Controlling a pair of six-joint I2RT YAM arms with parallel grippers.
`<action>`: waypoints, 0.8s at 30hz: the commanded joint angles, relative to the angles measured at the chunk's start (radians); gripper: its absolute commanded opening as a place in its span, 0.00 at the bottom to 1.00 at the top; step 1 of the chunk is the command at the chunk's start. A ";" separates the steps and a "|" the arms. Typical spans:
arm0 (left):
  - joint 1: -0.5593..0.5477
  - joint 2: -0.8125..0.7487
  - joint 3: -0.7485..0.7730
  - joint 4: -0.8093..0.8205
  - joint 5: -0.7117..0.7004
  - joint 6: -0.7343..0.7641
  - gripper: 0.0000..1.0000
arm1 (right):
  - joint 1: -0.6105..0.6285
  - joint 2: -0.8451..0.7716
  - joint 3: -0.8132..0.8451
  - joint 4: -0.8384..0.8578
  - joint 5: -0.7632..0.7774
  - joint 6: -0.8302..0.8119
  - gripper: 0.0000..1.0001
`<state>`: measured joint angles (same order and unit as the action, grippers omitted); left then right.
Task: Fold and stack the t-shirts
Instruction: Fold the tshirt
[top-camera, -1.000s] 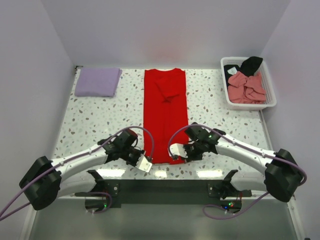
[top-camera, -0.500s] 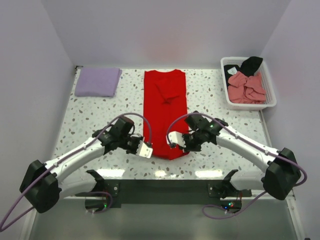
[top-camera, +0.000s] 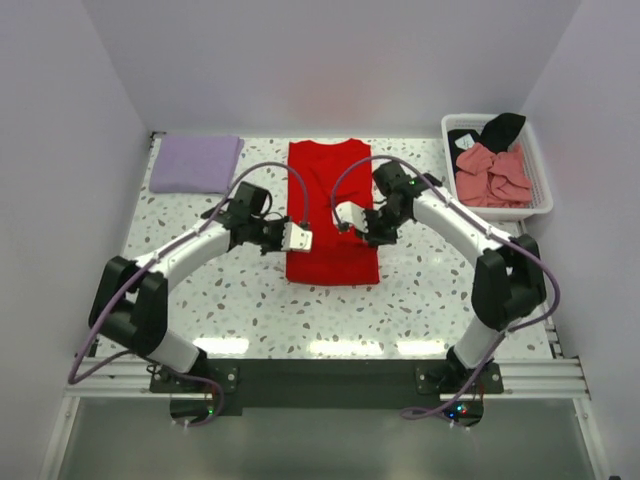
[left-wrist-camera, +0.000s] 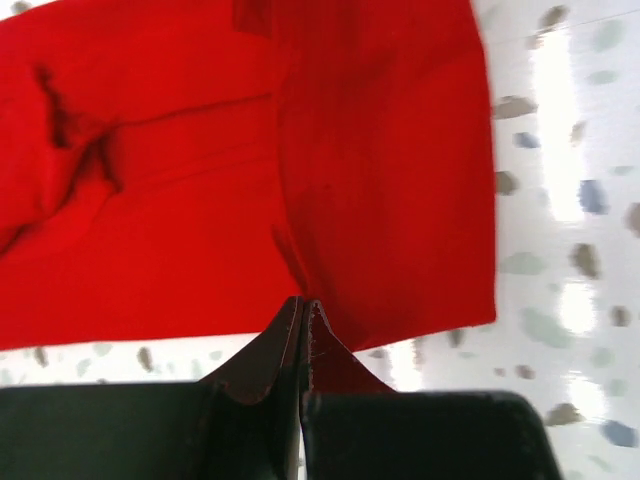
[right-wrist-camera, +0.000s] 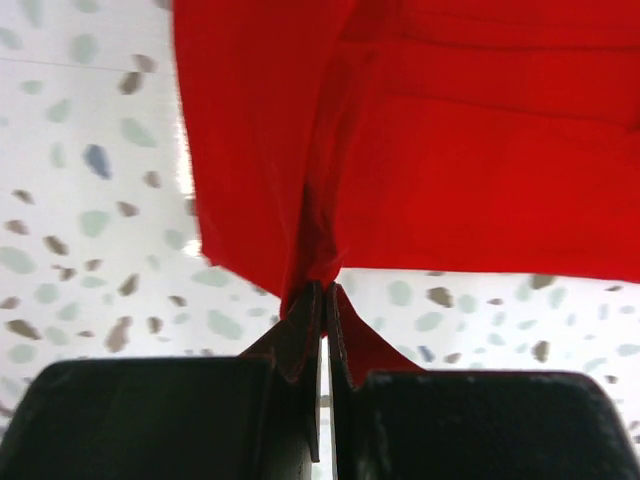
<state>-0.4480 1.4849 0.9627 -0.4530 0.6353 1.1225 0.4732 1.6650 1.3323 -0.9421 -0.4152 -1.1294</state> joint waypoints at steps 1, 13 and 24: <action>0.057 0.075 0.120 0.091 0.029 0.040 0.00 | -0.033 0.100 0.141 -0.043 -0.048 -0.115 0.00; 0.140 0.405 0.473 0.074 0.035 0.091 0.00 | -0.120 0.453 0.572 -0.153 -0.056 -0.205 0.00; 0.177 0.534 0.562 0.143 0.012 0.120 0.00 | -0.142 0.607 0.734 -0.156 -0.034 -0.221 0.00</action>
<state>-0.2874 2.0006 1.4712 -0.3817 0.6403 1.2072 0.3332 2.2669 2.0186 -1.0782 -0.4366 -1.3209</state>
